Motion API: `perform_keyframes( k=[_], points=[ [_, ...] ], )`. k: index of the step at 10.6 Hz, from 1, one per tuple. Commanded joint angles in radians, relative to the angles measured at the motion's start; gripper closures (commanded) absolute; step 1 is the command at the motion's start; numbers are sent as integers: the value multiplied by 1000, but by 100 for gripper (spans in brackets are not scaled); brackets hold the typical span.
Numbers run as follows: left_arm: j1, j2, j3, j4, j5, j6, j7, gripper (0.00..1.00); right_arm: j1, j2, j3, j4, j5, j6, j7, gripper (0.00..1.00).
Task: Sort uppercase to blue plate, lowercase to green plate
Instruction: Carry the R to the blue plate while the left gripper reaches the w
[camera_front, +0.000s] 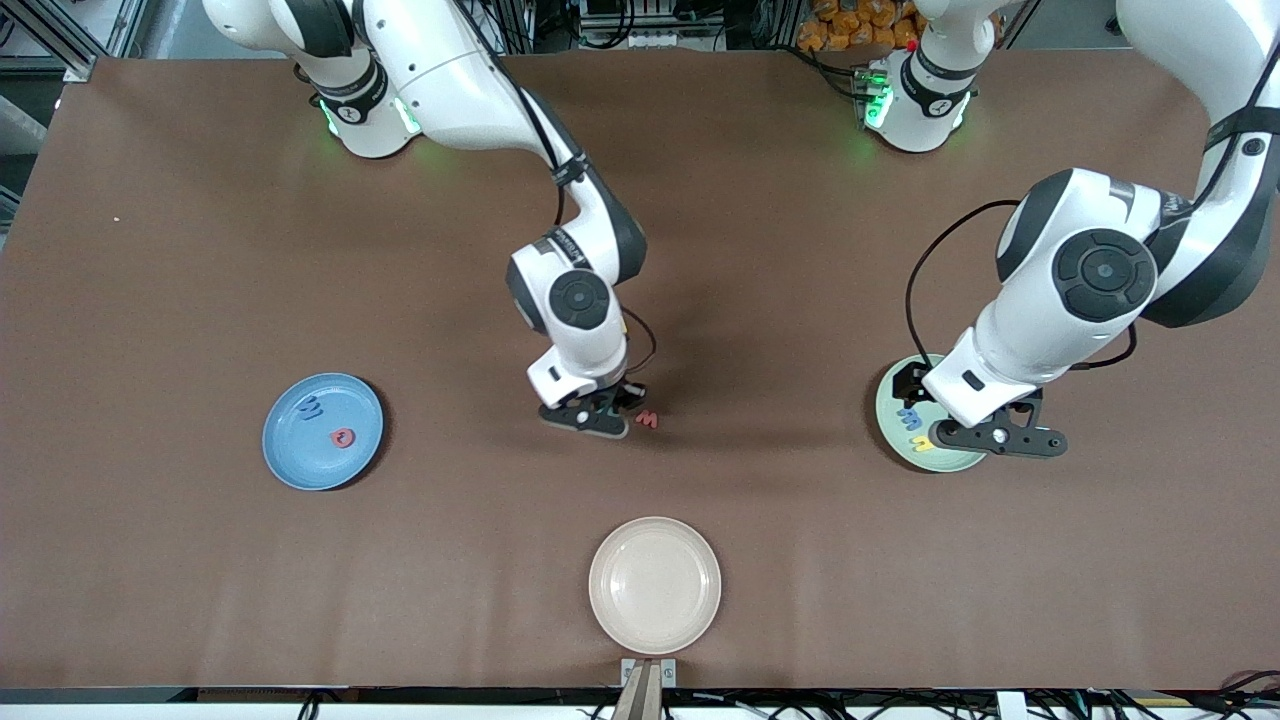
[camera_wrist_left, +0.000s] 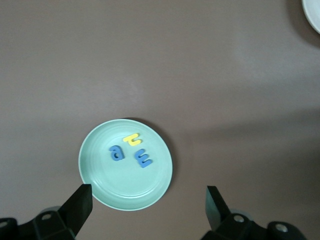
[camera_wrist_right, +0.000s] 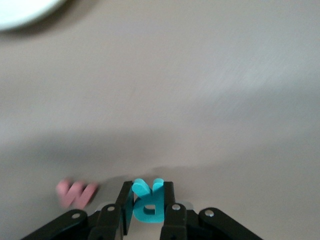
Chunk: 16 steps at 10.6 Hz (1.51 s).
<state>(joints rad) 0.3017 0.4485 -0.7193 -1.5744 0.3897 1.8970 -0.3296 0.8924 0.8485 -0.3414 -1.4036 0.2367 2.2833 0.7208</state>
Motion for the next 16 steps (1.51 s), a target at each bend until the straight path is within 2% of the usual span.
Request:
perform_keyframes(
  k=[1,3,7,9,11,12,15,16],
  points=[
    [-15,-1,-2,5,-25,-15,24,0,-10,-16,-74,-8,15,-65,-136,100],
    [-39,16,-2,5,-29,-13,15,0,-36,-16,-116,-9,18,-103,-263,100],
    [-202,58,3,5,-32,11,-146,0,-176,-35,-123,-15,19,-136,-538,100],
    [-271,99,4,2,-16,141,-169,0,-234,-40,-122,-18,21,-146,-662,100],
    [-361,165,33,13,30,215,-259,0,-288,-69,-122,-18,21,-206,-772,100],
    [-409,192,58,20,49,270,-293,0,-312,-84,-122,-18,21,-261,-818,100],
    [-586,243,242,42,58,419,-331,0,-398,-127,-122,-26,21,-387,-969,100],
    [-651,271,297,69,57,459,-359,0,-427,-144,-122,-59,23,-381,-1025,100]
  ],
)
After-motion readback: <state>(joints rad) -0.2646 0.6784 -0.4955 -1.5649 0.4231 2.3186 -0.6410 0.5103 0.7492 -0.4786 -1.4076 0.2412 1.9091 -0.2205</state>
